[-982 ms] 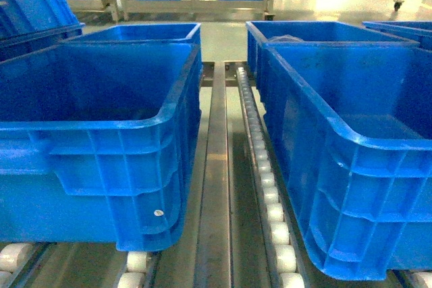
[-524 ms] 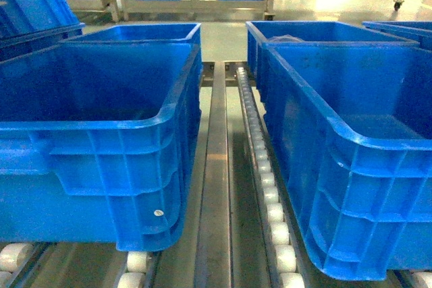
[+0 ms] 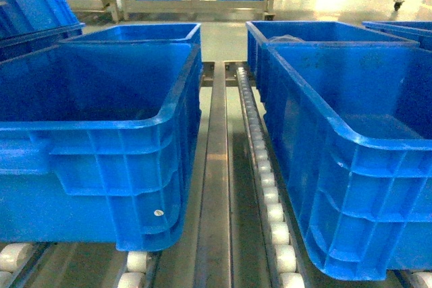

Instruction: Sort blue parts and orange caps into right shelf containers

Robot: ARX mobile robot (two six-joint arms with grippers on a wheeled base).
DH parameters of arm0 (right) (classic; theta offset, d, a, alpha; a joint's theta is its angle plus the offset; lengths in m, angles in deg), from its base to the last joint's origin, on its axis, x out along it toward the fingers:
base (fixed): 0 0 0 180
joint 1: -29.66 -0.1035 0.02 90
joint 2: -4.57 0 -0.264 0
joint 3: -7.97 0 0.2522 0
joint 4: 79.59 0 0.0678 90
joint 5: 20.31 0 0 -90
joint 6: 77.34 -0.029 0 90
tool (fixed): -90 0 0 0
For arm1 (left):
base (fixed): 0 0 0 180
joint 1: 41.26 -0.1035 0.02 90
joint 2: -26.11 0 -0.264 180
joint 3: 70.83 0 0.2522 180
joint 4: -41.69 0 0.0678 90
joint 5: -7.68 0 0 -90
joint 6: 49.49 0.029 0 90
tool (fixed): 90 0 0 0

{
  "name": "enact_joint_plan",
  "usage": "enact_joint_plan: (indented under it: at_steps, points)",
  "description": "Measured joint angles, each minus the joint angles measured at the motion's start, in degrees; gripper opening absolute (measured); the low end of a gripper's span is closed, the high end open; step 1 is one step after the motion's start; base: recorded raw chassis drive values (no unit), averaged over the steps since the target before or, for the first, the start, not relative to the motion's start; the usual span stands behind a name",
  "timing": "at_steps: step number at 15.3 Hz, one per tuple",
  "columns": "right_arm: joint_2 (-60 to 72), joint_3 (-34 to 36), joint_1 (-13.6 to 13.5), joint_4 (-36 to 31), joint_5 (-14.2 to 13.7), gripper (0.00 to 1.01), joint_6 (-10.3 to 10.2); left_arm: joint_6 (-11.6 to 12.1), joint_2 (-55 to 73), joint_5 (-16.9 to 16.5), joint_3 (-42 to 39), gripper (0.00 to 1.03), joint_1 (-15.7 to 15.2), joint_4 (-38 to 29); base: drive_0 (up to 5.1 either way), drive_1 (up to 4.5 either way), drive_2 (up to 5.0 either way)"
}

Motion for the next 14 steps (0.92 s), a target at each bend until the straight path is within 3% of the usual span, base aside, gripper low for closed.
enact_joint_plan:
  at_steps: [14]
  points:
    - [0.00,0.00,0.00,0.00,0.00,0.43,0.00,0.00,0.00,-0.02,0.00,0.41,0.00,0.00,0.0,0.00,0.0]
